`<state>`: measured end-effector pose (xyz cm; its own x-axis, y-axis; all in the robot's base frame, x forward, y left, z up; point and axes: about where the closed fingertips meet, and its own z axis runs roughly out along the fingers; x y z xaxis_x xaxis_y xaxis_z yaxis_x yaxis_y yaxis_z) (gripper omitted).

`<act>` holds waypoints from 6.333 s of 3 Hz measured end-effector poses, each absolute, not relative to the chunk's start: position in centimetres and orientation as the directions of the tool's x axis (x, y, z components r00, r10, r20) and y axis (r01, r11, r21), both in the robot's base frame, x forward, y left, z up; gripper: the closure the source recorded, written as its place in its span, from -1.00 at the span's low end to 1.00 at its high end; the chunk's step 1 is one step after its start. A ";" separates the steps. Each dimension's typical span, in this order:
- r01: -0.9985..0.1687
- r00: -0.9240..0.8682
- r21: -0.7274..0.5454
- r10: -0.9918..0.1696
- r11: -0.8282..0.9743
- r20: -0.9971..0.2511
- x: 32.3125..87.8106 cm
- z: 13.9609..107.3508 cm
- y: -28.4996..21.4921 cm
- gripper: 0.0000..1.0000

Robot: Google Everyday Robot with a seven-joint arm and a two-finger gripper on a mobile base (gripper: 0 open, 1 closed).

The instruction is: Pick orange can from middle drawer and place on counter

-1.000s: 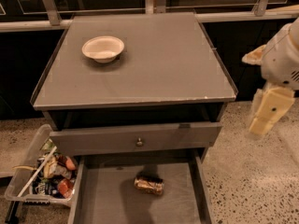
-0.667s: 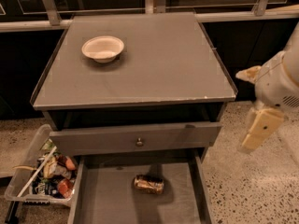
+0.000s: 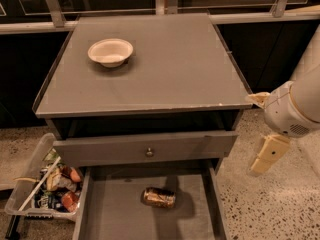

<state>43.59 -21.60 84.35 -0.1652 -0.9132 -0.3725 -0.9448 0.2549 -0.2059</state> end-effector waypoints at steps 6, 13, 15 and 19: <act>-0.986 -0.110 -0.038 -0.812 0.161 -0.572 41.5 60.6 -14.9 -1.00; -0.973 -0.118 -0.052 -0.678 0.226 -0.726 47.9 40.3 -7.9 -1.00; -0.979 -0.095 -0.047 -0.654 0.196 -0.751 48.4 37.1 -3.8 -1.00; -0.980 -0.107 -0.035 -0.661 0.198 -0.743 48.3 36.4 -2.7 0.77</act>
Offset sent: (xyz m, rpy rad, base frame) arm -0.0253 0.0600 -0.1728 0.2447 0.0917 0.1737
